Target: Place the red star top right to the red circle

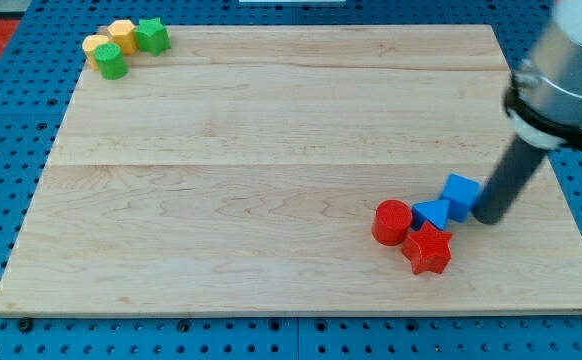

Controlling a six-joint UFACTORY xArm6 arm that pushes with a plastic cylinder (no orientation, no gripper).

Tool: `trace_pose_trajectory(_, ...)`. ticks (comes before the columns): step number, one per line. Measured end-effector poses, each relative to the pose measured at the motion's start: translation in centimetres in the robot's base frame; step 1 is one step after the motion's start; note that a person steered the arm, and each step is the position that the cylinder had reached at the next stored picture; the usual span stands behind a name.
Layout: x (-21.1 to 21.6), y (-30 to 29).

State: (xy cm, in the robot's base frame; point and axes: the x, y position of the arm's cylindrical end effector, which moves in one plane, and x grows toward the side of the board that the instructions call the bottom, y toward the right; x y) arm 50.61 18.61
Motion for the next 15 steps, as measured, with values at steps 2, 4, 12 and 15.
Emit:
trace_pose_trajectory(2,3.7,1.2)
trace_pose_trajectory(4,9.8,1.4)
trace_pose_trajectory(12,2.0,-13.0)
trace_pose_trajectory(15,-4.8,-4.9)
